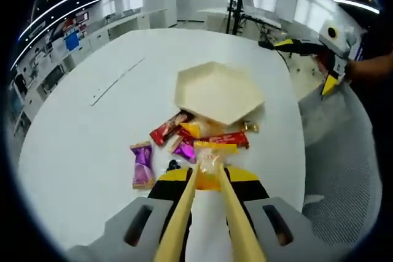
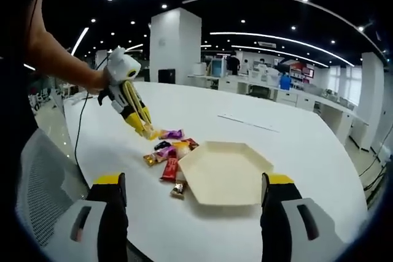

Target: Place the target food into the container with the food tongs after gripping and lifting it, then release it inside without dropping or visibly crushing the food.

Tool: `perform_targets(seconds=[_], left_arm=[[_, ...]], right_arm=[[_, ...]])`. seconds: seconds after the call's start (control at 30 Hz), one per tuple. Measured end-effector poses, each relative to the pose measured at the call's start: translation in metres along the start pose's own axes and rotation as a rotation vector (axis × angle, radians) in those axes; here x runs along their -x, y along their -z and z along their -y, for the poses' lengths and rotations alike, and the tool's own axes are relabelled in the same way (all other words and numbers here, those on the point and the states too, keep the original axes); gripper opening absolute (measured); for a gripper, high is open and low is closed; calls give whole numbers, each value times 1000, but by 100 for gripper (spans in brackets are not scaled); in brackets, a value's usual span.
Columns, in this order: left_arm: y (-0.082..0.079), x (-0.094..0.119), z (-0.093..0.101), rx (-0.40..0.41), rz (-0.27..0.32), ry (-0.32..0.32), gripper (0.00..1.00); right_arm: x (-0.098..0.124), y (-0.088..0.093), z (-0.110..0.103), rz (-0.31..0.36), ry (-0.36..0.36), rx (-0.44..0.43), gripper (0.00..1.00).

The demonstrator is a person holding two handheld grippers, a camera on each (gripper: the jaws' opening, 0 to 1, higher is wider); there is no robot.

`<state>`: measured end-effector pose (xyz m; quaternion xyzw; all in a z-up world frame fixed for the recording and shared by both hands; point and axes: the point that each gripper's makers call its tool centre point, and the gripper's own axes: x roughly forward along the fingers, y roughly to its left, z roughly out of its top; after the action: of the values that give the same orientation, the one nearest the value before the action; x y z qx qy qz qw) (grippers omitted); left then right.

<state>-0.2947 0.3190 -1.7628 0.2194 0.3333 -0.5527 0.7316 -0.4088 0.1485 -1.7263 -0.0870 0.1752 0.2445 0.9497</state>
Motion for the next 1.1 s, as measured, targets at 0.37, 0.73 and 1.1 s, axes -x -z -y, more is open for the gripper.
perform_targets(seconds=[0.37,0.73,1.1], left_arm=[[-71,-43,15,-84,15,54,16],[-130,-77,33,-167,66,63,17],[-129,-90,38,-191,105,48,23]], right_arm=[[4,-4,5,25,25,7,89],[5,0,9,12,38,-5,88],[4,-1,10,18,38,-16,88]])
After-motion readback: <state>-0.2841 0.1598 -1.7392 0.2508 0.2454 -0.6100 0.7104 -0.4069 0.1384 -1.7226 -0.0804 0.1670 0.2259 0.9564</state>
